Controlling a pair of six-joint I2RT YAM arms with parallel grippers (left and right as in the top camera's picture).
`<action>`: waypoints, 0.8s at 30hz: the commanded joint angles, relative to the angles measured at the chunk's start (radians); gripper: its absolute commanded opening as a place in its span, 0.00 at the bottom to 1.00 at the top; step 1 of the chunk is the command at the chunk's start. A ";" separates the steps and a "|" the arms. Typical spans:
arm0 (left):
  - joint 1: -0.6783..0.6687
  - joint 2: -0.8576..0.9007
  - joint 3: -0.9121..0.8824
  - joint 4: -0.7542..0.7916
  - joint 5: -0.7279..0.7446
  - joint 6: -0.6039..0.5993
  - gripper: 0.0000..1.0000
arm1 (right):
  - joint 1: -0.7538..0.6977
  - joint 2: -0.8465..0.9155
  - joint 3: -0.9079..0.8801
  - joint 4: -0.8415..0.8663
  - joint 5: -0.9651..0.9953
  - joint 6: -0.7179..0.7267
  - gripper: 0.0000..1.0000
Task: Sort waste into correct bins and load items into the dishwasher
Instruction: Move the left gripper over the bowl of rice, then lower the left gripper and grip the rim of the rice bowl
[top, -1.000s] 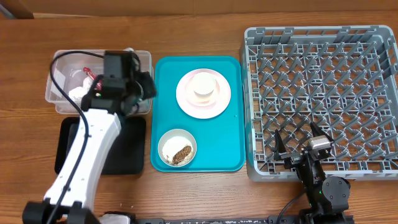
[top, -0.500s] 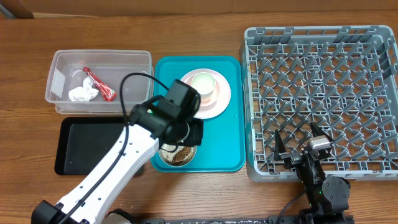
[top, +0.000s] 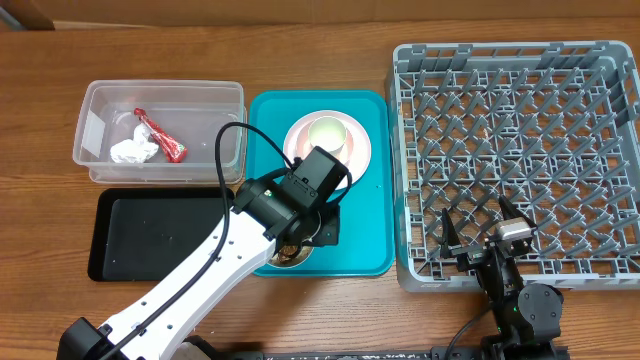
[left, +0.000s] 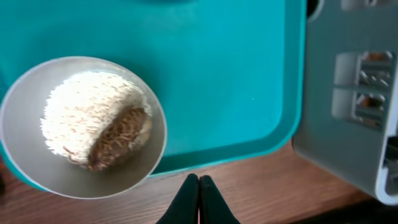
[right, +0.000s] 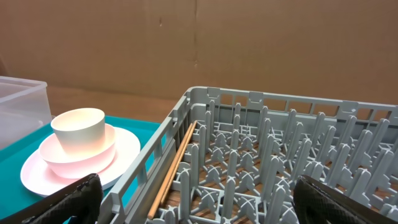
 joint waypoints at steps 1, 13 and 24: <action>-0.002 0.007 -0.002 -0.006 -0.069 -0.052 0.04 | 0.005 -0.012 -0.011 0.007 0.009 0.000 1.00; -0.002 0.008 -0.051 0.074 -0.120 -0.110 0.08 | 0.005 -0.012 -0.011 0.007 0.009 0.000 1.00; -0.003 0.008 -0.149 0.176 -0.169 -0.142 0.07 | 0.005 -0.012 -0.011 0.007 0.009 0.000 1.00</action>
